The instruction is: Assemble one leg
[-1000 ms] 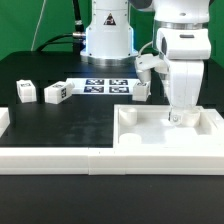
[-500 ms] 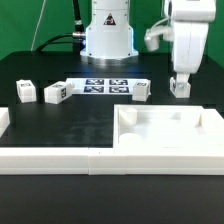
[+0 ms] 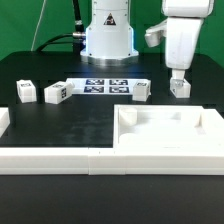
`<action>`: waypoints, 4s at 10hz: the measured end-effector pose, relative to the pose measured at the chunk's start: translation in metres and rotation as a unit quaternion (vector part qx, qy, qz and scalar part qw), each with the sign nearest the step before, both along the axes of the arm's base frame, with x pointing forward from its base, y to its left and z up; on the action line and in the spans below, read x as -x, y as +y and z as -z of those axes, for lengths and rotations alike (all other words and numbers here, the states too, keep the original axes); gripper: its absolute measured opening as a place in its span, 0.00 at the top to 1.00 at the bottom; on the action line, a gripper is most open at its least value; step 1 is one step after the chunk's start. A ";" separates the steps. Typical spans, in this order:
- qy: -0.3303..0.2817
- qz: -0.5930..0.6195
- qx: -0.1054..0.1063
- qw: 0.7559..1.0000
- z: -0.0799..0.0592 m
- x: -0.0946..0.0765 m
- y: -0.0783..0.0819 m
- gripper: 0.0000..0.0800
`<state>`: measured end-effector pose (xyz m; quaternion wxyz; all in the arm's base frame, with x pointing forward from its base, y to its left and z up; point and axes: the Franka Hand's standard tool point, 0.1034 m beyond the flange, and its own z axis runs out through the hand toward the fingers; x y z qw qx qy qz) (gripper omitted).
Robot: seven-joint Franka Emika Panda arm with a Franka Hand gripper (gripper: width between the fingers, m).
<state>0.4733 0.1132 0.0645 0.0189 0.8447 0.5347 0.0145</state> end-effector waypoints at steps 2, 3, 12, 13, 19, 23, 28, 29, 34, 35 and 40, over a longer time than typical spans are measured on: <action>0.008 0.123 -0.010 0.992 0.002 0.010 -0.002 0.19; 0.010 0.198 -0.015 0.980 0.003 0.020 -0.001 0.19; 0.030 0.453 -0.025 0.891 0.008 0.056 0.025 0.19; 0.048 0.447 -0.008 0.893 0.009 0.061 0.023 0.19; 0.238 0.443 0.143 0.853 0.021 0.100 0.031 0.19; 0.371 0.410 0.250 0.795 0.030 0.107 0.034 0.19; 0.417 0.403 0.297 0.759 0.052 0.122 0.035 0.19; 0.418 0.402 0.299 0.757 0.054 0.127 0.034 0.19; 0.418 0.400 0.300 0.758 0.058 0.133 0.034 0.52; 0.418 0.400 0.300 0.758 0.058 0.133 0.034 0.52; 0.418 0.400 0.301 0.758 0.058 0.133 0.034 0.64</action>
Offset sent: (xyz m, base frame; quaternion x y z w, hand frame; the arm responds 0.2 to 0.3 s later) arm -0.0398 0.0039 0.0055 -0.0309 -0.0022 0.2936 0.9554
